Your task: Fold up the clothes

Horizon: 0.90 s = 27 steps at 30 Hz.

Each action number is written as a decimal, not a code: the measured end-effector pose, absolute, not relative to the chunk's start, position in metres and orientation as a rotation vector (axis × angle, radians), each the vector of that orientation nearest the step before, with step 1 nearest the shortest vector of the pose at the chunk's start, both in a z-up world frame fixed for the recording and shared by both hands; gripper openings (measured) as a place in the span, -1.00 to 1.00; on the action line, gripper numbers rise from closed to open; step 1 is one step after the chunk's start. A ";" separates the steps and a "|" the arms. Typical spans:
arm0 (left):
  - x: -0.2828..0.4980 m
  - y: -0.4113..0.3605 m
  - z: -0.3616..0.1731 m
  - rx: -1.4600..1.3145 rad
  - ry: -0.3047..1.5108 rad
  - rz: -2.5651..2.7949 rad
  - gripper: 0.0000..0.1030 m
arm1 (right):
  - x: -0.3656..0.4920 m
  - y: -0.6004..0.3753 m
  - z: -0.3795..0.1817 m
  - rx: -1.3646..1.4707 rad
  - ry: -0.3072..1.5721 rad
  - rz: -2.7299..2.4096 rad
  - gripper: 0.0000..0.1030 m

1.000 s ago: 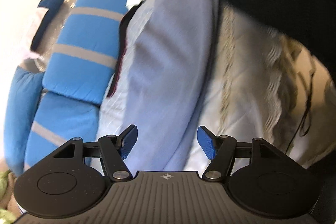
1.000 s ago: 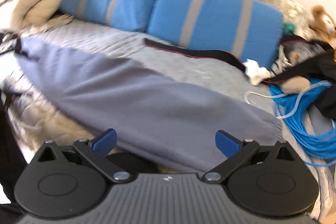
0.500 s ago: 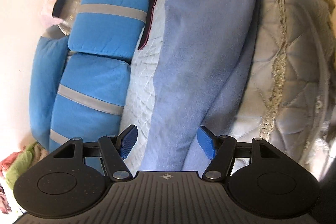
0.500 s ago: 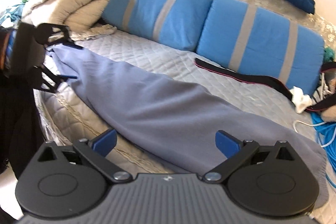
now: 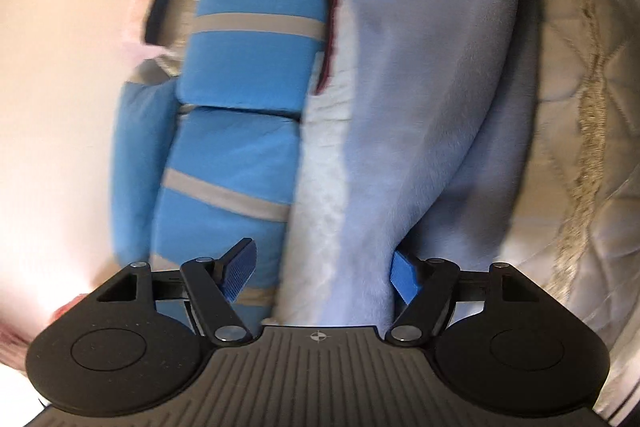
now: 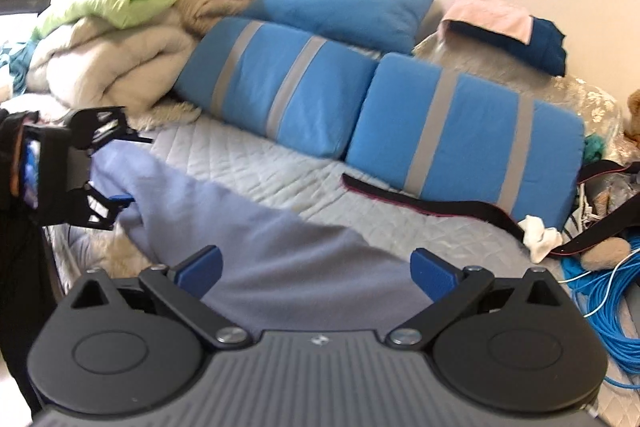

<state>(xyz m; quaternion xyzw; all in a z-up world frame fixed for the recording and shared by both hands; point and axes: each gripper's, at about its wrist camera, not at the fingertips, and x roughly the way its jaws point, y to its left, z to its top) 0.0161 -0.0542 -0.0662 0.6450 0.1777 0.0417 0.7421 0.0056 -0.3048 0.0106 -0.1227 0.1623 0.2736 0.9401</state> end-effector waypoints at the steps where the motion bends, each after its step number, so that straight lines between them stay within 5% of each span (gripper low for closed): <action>1: 0.014 -0.054 -0.062 1.410 0.379 0.099 0.36 | 0.006 -0.306 0.012 -0.245 0.331 0.555 1.00; 10: 0.014 -0.054 -0.077 1.467 0.531 -0.060 0.27 | 0.002 -0.303 0.013 -0.268 0.320 0.557 1.00; 12: 0.012 -0.054 -0.078 1.461 0.595 -0.128 -0.82 | -0.001 -0.302 0.013 -0.291 0.304 0.555 1.00; 13: 0.010 -0.053 -0.077 1.462 0.609 -0.138 -0.90 | -0.002 -0.302 0.013 -0.298 0.300 0.554 1.00; 27: 0.003 -0.043 -0.076 1.467 0.700 -0.278 -0.92 | 0.006 -0.297 0.008 -0.266 0.347 0.559 1.00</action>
